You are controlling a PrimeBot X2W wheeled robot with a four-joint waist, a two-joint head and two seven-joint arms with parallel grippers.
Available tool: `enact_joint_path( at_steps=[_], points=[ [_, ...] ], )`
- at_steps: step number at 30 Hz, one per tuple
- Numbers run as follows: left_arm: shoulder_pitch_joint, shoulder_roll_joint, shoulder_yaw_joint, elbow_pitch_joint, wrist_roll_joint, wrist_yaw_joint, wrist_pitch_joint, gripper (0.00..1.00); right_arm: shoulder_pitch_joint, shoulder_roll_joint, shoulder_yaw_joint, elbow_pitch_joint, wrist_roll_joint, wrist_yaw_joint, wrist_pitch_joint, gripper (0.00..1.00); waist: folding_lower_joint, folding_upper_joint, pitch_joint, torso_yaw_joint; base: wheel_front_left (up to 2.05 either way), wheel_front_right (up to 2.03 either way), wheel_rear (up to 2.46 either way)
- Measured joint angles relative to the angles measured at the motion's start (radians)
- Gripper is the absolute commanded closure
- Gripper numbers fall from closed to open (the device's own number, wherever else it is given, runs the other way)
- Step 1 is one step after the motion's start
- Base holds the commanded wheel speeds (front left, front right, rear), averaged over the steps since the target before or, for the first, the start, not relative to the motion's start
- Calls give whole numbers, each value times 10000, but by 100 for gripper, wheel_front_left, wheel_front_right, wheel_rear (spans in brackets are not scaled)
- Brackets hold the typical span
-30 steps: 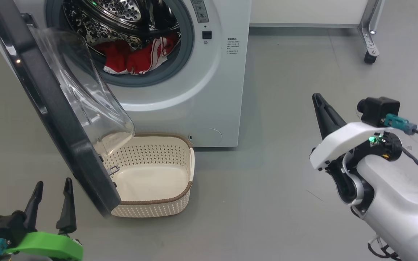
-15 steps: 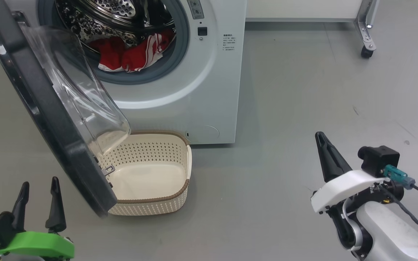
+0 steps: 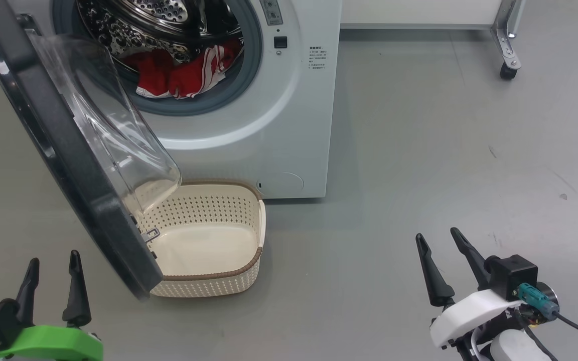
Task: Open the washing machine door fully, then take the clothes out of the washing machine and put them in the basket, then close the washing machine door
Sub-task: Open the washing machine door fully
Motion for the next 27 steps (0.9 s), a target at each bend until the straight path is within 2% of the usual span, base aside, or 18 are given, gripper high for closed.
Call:
enact_joint_path(
  at_steps=[14,27],
  points=[
    [64,-2,63,27,242,-27,0,0,1063,949,-1009,-479,-1216,0,0,0,0,0,122,31,0,0,0],
    [69,-81,65,128,276,-96,0,0,1600,1319,-1434,-767,-1843,0,0,0,0,0,142,70,0,0,0]
  ],
)
